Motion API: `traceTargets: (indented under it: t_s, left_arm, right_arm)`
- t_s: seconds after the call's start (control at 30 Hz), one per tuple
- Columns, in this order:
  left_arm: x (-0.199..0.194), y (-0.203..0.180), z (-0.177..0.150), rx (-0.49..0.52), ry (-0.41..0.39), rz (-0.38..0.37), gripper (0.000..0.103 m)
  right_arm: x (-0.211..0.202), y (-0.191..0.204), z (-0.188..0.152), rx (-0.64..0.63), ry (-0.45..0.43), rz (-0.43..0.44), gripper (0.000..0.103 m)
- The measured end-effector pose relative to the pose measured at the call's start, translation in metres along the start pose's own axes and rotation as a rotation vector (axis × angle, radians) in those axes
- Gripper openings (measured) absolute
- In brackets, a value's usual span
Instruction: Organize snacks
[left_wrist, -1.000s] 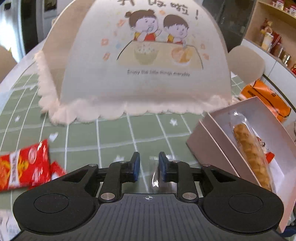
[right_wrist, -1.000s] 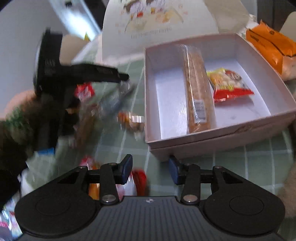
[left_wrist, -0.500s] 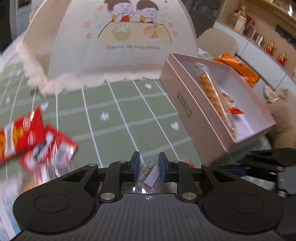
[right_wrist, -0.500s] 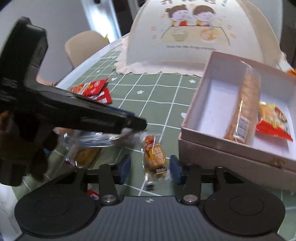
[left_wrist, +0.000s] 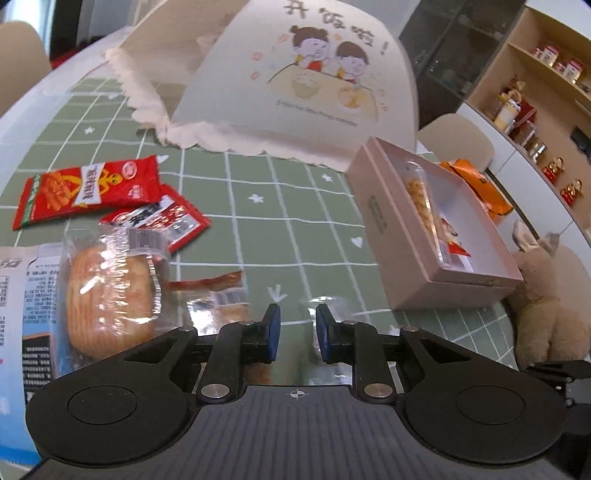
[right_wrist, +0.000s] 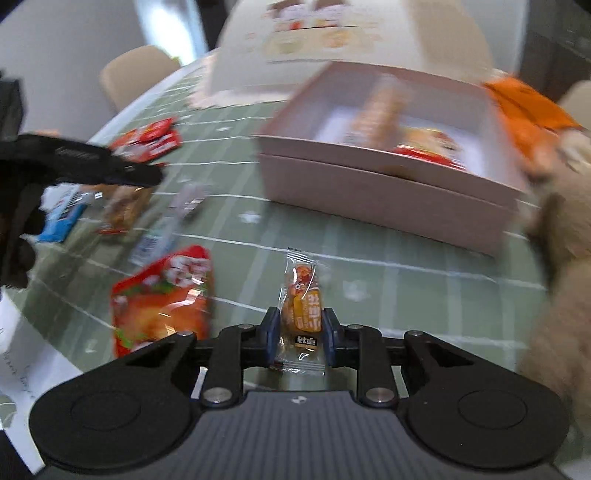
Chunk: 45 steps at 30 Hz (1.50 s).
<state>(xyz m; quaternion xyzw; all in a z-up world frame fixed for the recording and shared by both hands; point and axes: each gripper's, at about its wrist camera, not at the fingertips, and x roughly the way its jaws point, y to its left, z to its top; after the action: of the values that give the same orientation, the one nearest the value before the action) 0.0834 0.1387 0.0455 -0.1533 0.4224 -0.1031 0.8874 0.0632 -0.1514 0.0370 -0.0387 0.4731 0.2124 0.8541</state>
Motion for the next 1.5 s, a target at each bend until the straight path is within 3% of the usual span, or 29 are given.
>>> traceTargets:
  t_s: [0.1,0.17,0.33,0.47,0.6,0.67,0.77,0.9,1.0,1.1,1.27,1.5]
  left_arm:
    - [0.001,-0.021,-0.002,0.043,-0.014,0.038,0.024]
    - [0.003,-0.038,-0.004,0.113,-0.017,0.096,0.024]
    - [0.022,-0.073,-0.016,0.309,0.059,0.175,0.027]
    - [0.031,-0.086,-0.022,0.36,0.076,0.212,0.032]
    - [0.035,-0.094,-0.027,0.395,0.084,0.189,0.054]
    - [0.036,-0.096,-0.027,0.408,0.087,0.185,0.057]
    - [0.033,-0.087,-0.021,0.334,0.071,0.172,0.056]
    - [0.04,-0.072,-0.012,0.251,0.081,0.242,0.053]
    - [0.044,-0.066,-0.008,0.22,0.085,0.24,0.053]
    - [0.044,-0.065,-0.004,0.186,0.095,0.213,0.043]
    - [0.039,-0.072,-0.012,0.138,0.141,0.141,0.043]
    - [0.021,-0.094,-0.044,0.179,0.204,0.108,0.043]
  right_arm:
    - [-0.008,-0.012,-0.009,0.056,-0.026,-0.031,0.031]
    - [-0.008,-0.015,-0.016,0.088,-0.033,-0.039,0.054]
    - [-0.005,-0.011,-0.025,0.087,-0.072,-0.086,0.057]
    - [-0.004,-0.004,-0.03,0.056,-0.091,-0.11,0.066]
    - [-0.002,0.005,-0.038,0.01,-0.113,-0.141,0.074]
    - [-0.002,0.006,-0.04,0.017,-0.122,-0.137,0.079]
    - [-0.001,0.008,-0.041,0.015,-0.13,-0.139,0.082]
    - [0.0,0.01,-0.043,0.012,-0.14,-0.138,0.084]
    - [-0.001,0.01,-0.045,0.01,-0.15,-0.137,0.085]
    - [-0.001,0.009,-0.047,0.003,-0.16,-0.131,0.086]
    - [0.001,0.009,-0.049,-0.018,-0.14,-0.1,0.103]
    - [0.0,0.014,-0.04,-0.059,-0.048,-0.082,0.1]
